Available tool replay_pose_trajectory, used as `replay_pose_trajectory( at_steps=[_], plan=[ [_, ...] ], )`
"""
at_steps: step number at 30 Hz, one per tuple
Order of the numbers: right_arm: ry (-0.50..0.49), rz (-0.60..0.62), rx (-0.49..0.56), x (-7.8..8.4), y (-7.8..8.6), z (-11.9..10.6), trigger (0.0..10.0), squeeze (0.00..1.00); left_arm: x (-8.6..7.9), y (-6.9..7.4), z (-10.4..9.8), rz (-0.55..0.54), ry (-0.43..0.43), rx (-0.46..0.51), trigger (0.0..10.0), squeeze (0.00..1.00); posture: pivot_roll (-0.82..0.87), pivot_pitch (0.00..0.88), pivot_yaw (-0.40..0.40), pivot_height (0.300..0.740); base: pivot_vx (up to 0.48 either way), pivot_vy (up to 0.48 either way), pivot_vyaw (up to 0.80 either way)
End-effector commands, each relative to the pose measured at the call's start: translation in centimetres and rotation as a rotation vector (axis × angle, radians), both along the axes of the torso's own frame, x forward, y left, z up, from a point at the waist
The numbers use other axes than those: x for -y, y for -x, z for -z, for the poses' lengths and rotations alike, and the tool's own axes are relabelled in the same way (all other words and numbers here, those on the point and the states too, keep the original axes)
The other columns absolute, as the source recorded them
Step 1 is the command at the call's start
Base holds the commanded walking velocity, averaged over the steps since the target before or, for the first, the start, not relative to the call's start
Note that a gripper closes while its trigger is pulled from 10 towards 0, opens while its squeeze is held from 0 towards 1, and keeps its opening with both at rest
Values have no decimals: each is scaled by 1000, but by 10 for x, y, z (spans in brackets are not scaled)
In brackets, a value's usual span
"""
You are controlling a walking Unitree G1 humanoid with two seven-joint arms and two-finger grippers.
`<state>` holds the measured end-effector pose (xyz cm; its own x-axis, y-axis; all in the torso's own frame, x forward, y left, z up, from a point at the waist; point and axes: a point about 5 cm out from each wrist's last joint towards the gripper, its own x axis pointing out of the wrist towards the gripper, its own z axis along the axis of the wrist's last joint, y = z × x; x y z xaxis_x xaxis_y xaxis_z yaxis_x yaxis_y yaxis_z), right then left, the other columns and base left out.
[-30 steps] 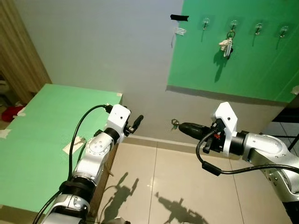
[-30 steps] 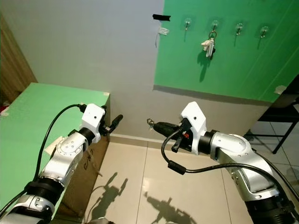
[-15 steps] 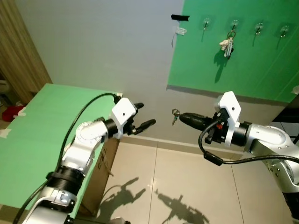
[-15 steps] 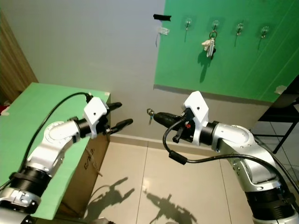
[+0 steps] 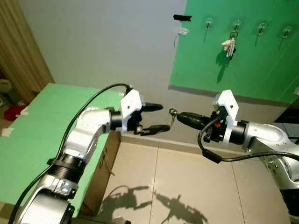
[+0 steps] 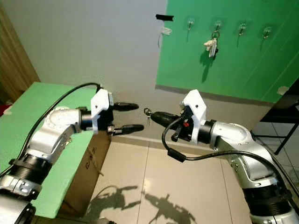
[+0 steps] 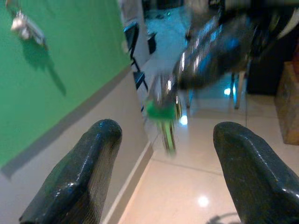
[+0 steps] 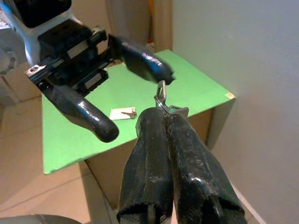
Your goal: Hang keys on a hook
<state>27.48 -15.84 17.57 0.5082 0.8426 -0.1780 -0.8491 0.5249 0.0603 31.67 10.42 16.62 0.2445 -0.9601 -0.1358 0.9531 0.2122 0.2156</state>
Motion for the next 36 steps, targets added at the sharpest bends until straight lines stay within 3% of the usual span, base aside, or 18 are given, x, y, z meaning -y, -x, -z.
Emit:
replay_pose_trajectory(
  at_steps=[1,21,22,23,36],
  plan=[
    [-6,-30,16,-4,0,-8,0,0,5,-1,-2,32,4,-13,10000,0,-112,0,-22,740,0,0,0],
    [-61,-67,20,-15,1,-17,0,0,14,-2,-1,32,78,-76,10000,0,-111,0,-25,740,0,0,0],
    [-59,-66,18,-16,0,-16,0,0,15,-2,-2,32,85,-80,3843,0,-112,0,-25,740,0,0,0],
    [-59,-65,17,-16,0,-16,0,0,15,-3,-3,27,95,-83,0,0,-112,0,-25,740,0,0,0],
    [-67,-62,20,-18,0,-17,0,0,15,-4,-7,31,121,-100,0,0,-115,0,-23,740,0,0,0]
  ],
)
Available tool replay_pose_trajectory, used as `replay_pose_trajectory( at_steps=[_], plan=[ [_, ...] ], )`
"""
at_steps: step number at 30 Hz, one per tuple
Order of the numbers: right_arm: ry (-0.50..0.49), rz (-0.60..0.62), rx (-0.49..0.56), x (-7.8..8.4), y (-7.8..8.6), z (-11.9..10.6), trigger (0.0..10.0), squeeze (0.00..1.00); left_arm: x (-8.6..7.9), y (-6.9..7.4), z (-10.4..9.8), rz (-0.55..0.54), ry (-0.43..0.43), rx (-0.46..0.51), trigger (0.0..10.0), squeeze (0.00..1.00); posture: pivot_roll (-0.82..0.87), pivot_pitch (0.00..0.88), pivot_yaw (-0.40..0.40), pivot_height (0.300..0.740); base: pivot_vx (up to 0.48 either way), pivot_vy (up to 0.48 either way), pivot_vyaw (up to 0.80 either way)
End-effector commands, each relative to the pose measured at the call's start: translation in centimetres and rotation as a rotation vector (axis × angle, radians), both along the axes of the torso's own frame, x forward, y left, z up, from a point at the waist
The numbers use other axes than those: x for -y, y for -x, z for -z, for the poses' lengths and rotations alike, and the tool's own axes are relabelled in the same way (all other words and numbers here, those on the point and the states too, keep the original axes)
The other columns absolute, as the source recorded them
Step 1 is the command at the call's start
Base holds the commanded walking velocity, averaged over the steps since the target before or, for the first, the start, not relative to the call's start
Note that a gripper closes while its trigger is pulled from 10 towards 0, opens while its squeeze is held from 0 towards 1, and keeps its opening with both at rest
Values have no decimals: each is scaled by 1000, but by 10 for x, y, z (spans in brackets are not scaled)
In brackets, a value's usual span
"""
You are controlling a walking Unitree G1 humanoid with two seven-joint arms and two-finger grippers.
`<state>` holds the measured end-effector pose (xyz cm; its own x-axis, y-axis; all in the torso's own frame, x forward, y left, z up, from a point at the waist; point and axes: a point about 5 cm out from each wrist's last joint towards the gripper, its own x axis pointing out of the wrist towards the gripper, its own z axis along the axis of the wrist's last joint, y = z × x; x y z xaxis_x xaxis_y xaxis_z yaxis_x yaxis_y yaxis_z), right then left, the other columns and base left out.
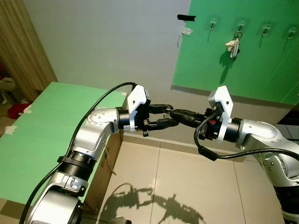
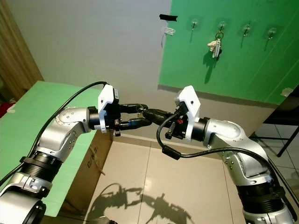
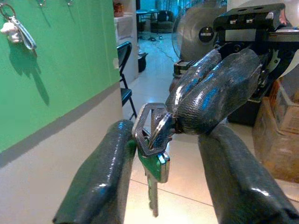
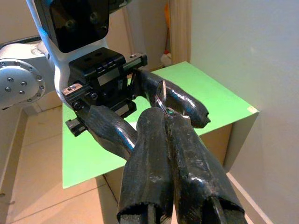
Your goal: Hang keys on a hook
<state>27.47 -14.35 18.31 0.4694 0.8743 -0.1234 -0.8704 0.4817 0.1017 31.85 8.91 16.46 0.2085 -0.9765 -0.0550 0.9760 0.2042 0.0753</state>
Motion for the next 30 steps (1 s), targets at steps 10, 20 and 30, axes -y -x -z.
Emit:
replay_pose_trajectory(
  at_steps=[10,20,30],
  plan=[
    [-8,-11,26,-2,-1,-9,0,0,-1,-1,-6,18,-14,28,0,0,-114,0,-18,740,0,0,0],
    [-15,2,27,3,-3,-10,0,0,-5,3,-3,61,-59,33,0,0,-110,0,-18,740,0,0,0],
    [3,61,24,6,-9,-8,2471,0,-4,4,-3,78,-64,36,0,0,-109,0,-18,740,0,0,0]
  ],
)
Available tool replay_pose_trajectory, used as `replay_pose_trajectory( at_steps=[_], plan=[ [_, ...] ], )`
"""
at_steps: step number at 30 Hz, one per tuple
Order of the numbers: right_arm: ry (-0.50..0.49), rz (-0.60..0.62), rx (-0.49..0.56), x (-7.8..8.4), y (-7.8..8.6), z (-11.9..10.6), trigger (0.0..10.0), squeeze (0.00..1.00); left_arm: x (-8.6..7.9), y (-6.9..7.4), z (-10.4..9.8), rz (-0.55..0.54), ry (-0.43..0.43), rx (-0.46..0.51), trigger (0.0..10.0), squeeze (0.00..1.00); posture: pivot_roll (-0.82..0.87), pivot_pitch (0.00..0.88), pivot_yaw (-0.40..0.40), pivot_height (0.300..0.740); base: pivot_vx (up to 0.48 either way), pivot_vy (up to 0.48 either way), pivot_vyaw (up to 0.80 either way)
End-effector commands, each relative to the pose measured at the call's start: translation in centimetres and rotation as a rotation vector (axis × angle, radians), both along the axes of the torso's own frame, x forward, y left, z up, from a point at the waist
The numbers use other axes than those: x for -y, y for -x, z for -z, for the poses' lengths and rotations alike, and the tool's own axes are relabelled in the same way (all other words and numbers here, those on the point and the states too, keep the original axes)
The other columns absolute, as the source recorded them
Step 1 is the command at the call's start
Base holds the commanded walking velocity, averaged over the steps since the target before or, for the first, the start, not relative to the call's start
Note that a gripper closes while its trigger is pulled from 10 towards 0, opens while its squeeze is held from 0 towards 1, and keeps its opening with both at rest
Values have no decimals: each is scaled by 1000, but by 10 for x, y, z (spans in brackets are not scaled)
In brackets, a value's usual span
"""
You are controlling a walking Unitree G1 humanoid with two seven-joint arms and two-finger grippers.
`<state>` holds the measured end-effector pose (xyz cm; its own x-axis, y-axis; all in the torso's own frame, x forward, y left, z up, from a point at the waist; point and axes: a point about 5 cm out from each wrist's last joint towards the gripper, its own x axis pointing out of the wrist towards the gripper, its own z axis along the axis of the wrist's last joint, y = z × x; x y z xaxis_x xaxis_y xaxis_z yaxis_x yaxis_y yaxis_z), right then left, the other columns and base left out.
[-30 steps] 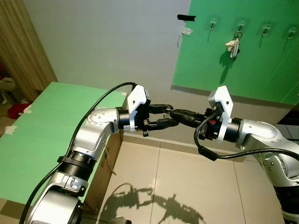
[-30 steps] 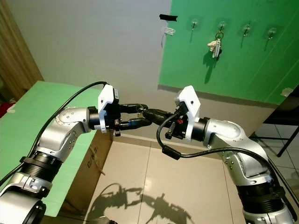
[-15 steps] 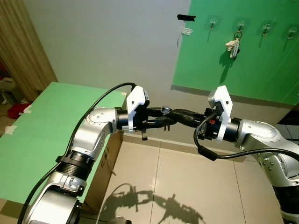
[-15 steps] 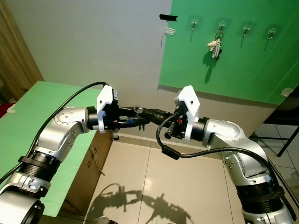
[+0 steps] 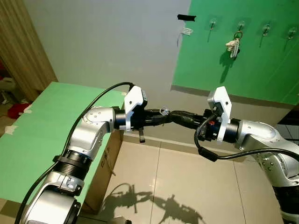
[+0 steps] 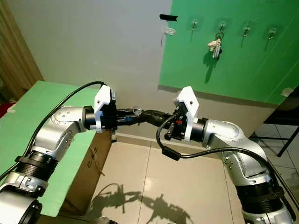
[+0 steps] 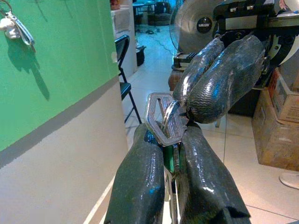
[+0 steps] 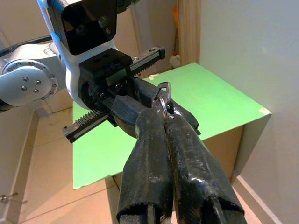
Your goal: Hang keys on a hook
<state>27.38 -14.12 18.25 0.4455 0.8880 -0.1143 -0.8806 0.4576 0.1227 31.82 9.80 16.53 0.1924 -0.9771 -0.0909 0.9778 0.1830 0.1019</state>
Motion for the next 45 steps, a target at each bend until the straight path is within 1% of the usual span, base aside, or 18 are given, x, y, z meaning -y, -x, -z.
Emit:
replay_pose_trajectory(
  at_steps=[1,3,6,10,15,20,21,22,23,28,29,33,35,37,39,40,44,45],
  plan=[
    [24,113,37,9,-13,-8,9765,212,5,3,-3,59,-24,17,0,0,-109,0,-18,740,0,0,0],
    [27,146,46,11,-17,-9,10000,1000,5,3,-3,59,-26,19,0,0,-108,0,-19,740,0,0,0],
    [37,182,71,14,-21,-12,10000,1000,5,3,-3,59,-27,19,0,0,-108,0,-19,740,0,0,0],
    [124,310,187,24,-33,-17,10000,1000,5,3,-3,59,-27,18,0,0,-107,0,-17,740,0,0,0],
    [327,592,397,49,-57,-26,10000,1000,4,4,-2,61,-31,14,0,0,-107,0,-13,740,0,0,0],
    [381,759,511,64,-64,-36,10000,1000,4,4,0,58,-39,14,0,0,-108,0,-12,740,0,0,0],
    [376,802,519,68,-66,-38,10000,859,3,4,0,54,-42,15,0,0,-109,0,-11,740,0,0,0],
    [376,802,519,68,-66,-38,10000,859,3,4,0,54,-42,15,0,0,-109,0,-11,740,0,0,0],
    [364,852,529,73,-69,-41,10000,0,3,3,0,49,-46,16,0,0,-110,0,-10,740,0,0,0],
    [328,882,534,74,-71,-39,10000,0,2,3,1,32,-60,28,0,0,-110,0,-7,740,0,0,0],
    [313,874,513,72,-70,-33,10000,0,0,-2,4,-42,-83,39,0,0,-110,0,-4,740,0,0,0],
    [235,899,444,70,-67,-24,10000,0,-5,-8,9,-167,-78,31,0,0,-109,0,0,740,0,0,0],
    [66,988,310,74,-64,-15,10000,0,-12,-13,11,-286,-28,-14,0,0,-109,0,2,740,0,0,0],
    [12,1075,253,81,-61,-6,10000,0,-19,-19,14,-399,6,-41,0,0,-105,0,5,740,0,0,0],
    [12,1144,210,87,-54,10,10000,0,-30,-26,17,-564,48,-77,0,0,-103,0,4,740,0,0,0],
    [12,1144,210,87,-54,10,10000,0,-30,-26,17,-564,48,-77,0,0,-103,0,4,740,0,0,0],
    [69,1207,177,90,-40,35,10000,0,-45,-26,25,-734,48,-75,0,0,-93,0,6,740,0,0,0],
    [89,1236,173,91,-32,46,10000,0,-52,-24,33,-865,31,-61,0,0,-87,0,11,740,0,0,0]
  ],
)
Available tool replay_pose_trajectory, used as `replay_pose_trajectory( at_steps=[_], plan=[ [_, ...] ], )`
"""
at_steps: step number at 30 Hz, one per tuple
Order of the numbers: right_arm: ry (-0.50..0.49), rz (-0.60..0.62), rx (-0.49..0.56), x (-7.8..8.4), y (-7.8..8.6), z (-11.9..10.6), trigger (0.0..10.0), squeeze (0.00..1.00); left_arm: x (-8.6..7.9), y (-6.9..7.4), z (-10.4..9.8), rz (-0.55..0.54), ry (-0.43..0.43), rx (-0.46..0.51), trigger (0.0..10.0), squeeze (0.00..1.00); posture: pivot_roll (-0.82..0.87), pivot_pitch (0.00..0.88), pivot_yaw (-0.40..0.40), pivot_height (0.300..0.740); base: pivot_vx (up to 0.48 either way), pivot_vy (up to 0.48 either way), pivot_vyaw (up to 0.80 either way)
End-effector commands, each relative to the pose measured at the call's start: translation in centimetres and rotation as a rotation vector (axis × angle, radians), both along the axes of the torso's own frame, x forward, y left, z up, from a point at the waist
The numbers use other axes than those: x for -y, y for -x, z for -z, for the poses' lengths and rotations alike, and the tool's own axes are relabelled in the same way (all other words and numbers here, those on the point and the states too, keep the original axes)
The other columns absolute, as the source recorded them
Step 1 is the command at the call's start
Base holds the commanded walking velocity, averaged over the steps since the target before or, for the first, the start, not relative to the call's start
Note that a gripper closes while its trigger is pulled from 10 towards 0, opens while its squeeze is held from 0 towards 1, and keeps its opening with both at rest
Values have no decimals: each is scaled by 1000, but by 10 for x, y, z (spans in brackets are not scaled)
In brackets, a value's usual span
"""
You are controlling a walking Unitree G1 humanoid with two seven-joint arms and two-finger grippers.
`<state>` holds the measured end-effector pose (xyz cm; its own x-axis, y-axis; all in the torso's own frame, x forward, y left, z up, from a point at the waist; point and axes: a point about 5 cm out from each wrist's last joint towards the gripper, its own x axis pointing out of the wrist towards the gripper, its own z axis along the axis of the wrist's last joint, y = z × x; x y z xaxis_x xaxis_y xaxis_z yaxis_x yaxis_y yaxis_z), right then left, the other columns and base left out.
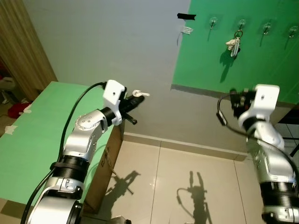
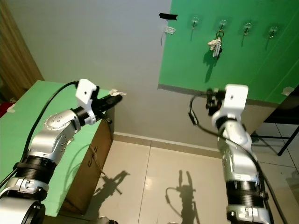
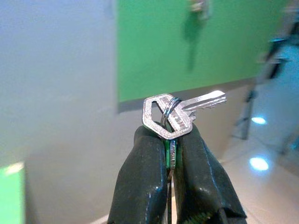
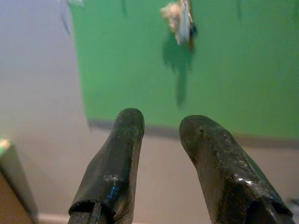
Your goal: Hang keys on a hook
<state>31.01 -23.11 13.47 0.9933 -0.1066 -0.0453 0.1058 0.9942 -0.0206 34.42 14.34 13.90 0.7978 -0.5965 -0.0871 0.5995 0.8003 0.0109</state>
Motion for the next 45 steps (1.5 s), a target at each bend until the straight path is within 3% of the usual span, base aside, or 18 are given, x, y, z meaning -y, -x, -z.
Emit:
replay_pose_trajectory(
  at_steps=[1,2,5,6,7,9,10,12,13,15,16,18,27,33,35,36,37,45],
  plan=[
    [9,36,35,1,4,-2,10000,0,-7,2,7,-122,-29,3,0,0,-87,0,11,740,0,0,0],
    [-41,68,20,2,9,7,10000,0,-11,5,14,-226,-41,3,0,0,-84,0,10,740,0,0,0],
    [-68,89,-6,-3,14,17,10000,0,-5,13,29,-297,-45,-42,0,0,-83,0,10,740,0,0,0],
    [-66,76,-13,-9,16,20,10000,0,2,18,32,-288,-56,-39,10000,0,-86,0,11,740,0,0,0],
    [-65,63,-21,-14,17,23,10000,0,4,19,31,-306,-68,-3,10000,0,-89,0,13,740,0,0,0],
    [-73,40,-31,-23,20,28,10000,0,-17,7,29,-492,-74,-4,10000,0,-85,0,7,740,0,0,0],
    [-73,40,-31,-23,20,28,10000,0,-17,7,29,-492,-74,-4,10000,0,-85,0,7,740,0,0,0],
    [-65,29,-40,-27,20,32,10000,0,13,12,23,-245,-25,7,10000,0,-87,0,12,740,0,0,0],
    [-58,25,-41,-28,20,33,10000,0,18,12,20,-213,-33,26,10000,0,-87,0,12,740,0,0,0],
    [-53,22,-41,-28,20,33,10000,0,20,12,18,-210,-42,39,10000,0,-87,0,12,740,0,0,0],
    [-50,25,-39,-28,19,33,10000,0,2,0,19,-370,-94,25,10000,0,-96,0,21,740,0,0,0],
    [-48,29,-37,-28,19,32,10000,0,-11,-7,18,-434,-109,7,10000,0,-99,0,21,740,0,0,0],
    [-34,-27,-46,-38,23,39,10000,0,2,0,24,-339,-99,18,10000,0,-103,0,28,740,0,0,0],
    [-81,-296,-81,-59,23,35,10000,0,8,-8,3,-143,-31,39,10000,0,-96,0,22,740,0,0,0],
    [-103,-434,-125,-62,22,30,10000,0,3,-13,-12,61,-69,9,10000,0,-91,0,19,740,0,0,0],
    [-103,-434,-125,-62,22,30,10000,0,3,-13,-12,61,-69,9,10000,0,-91,0,19,740,0,0,0],
    [-109,-528,-154,-64,23,27,10000,0,0,-10,-18,203,-106,-12,10000,0,-90,0,21,740,0,0,0],
    [-191,-852,-209,-79,31,4,10000,0,2,0,-36,558,-128,-59,10000,0,-98,0,33,740,0,0,0]
  ],
)
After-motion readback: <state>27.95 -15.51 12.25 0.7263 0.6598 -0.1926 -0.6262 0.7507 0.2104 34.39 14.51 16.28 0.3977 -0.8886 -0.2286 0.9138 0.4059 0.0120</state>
